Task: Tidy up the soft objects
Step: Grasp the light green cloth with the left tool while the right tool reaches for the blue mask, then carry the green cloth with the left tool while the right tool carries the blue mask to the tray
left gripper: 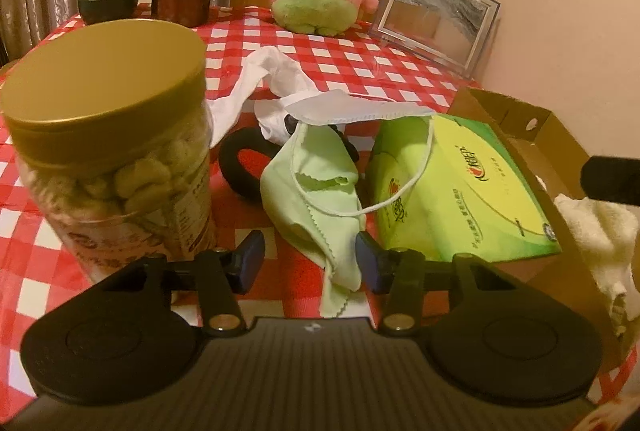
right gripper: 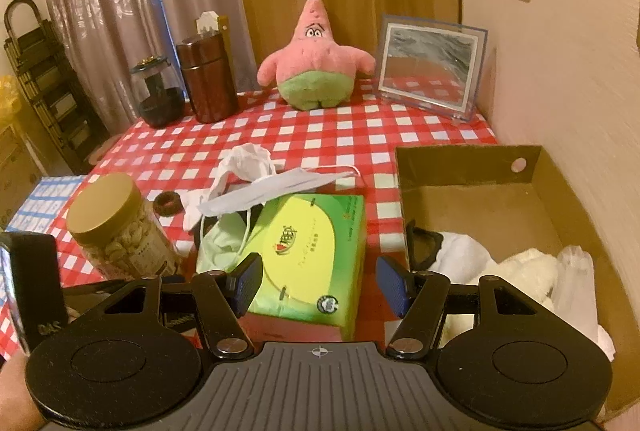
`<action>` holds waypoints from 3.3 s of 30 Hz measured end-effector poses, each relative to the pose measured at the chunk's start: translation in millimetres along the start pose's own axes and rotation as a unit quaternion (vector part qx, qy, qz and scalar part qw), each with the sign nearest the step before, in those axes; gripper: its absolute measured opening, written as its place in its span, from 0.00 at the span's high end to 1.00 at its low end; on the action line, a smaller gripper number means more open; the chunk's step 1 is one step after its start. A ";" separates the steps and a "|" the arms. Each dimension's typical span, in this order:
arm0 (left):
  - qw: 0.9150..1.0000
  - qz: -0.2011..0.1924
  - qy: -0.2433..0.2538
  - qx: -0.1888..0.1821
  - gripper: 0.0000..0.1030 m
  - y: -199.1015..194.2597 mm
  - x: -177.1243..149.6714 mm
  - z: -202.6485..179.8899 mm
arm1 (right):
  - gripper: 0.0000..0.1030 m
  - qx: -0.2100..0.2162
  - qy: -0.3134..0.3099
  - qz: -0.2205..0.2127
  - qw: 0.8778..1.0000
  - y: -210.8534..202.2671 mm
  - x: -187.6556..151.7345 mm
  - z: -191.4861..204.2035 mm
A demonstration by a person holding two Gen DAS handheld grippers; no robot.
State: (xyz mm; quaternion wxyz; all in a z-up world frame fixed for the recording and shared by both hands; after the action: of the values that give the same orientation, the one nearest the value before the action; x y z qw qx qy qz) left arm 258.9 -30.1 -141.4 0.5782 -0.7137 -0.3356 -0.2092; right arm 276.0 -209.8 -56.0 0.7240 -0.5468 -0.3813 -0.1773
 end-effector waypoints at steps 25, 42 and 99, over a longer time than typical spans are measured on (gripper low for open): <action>0.999 -0.010 0.031 -0.023 1.00 -69.0 4.3 11.2 | 0.39 0.017 -0.027 -0.001 0.999 4.0 8.9 24.3; 0.999 -0.017 0.019 -0.045 1.00 -85.7 3.4 22.3 | 0.39 -0.005 -0.280 -0.012 0.960 77.0 11.4 87.1; 0.972 -0.001 0.116 -0.205 1.00 -66.9 50.6 -176.4 | 1.00 -0.154 -0.152 -0.007 0.976 -41.5 -45.2 -120.8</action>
State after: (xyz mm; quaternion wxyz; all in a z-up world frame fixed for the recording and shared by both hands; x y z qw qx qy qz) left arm 261.2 -181.4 -17.8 0.4541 -0.7874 -0.2169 -0.3561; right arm 262.1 -343.0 -75.9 0.5631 -0.6697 -0.4590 -0.1543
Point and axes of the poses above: each gripper's, at about its wrist camera, not at the fingertips, and y roughly the way its jaws point, z to its left, x to its top, the point moved 7 cm from there along y, roughly the way its jaws point, and after that the axes turned 5 degrees about -x, right-handed, at the moved point
